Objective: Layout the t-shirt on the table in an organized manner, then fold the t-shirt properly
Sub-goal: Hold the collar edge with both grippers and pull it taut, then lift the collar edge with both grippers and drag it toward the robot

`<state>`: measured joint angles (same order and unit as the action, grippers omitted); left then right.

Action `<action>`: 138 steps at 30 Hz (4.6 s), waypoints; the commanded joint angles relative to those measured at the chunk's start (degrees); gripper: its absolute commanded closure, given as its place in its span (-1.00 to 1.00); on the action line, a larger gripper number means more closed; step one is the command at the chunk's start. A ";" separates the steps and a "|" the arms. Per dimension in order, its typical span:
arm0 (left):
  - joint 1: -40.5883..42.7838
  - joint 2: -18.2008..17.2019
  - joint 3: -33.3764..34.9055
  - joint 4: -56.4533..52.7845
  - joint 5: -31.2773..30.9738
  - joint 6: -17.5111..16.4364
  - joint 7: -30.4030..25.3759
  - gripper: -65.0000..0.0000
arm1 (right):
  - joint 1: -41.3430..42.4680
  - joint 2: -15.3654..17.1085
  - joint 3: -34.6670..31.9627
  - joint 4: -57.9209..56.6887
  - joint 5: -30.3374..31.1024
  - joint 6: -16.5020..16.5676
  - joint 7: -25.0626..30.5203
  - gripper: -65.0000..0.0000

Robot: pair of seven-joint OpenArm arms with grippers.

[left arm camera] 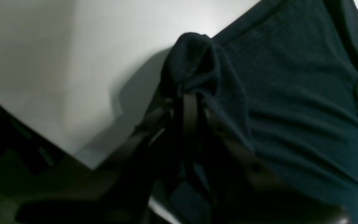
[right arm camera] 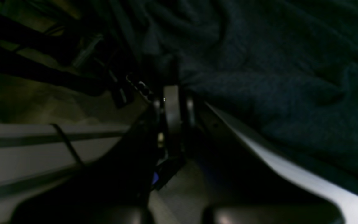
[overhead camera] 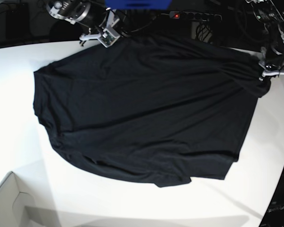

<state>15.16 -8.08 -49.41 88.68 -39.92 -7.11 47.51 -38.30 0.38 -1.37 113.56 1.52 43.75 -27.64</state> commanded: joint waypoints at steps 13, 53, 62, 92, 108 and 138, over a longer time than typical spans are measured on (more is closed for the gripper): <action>-1.05 -0.93 -0.22 1.21 -0.56 -0.14 -0.78 1.00 | 10.83 0.01 11.08 1.21 3.36 -3.75 3.33 1.00; -1.14 -0.93 -0.04 1.12 -0.56 -0.14 -1.22 1.00 | 5.82 2.47 17.85 -4.50 2.92 -3.75 2.54 1.00; -1.84 -0.93 -0.04 1.12 -0.56 -0.14 -0.96 1.00 | 5.82 2.91 22.25 -6.96 3.27 -3.75 2.89 1.00; -1.93 1.35 0.31 1.21 -0.56 -0.14 -0.69 1.00 | -0.16 2.74 12.14 -8.37 1.34 -3.75 9.75 1.00; -1.84 1.44 1.63 2.08 -0.47 -0.14 -0.78 1.00 | 6.52 2.91 5.45 -9.78 -6.13 -3.75 9.75 1.00; -9.49 1.18 1.98 7.27 0.23 0.13 -0.69 1.00 | 14.70 2.83 5.54 0.33 -5.87 -3.75 9.40 1.00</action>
<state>6.07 -6.00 -47.22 94.91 -39.11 -6.83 48.14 -23.59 3.14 4.05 113.19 -5.30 40.18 -19.81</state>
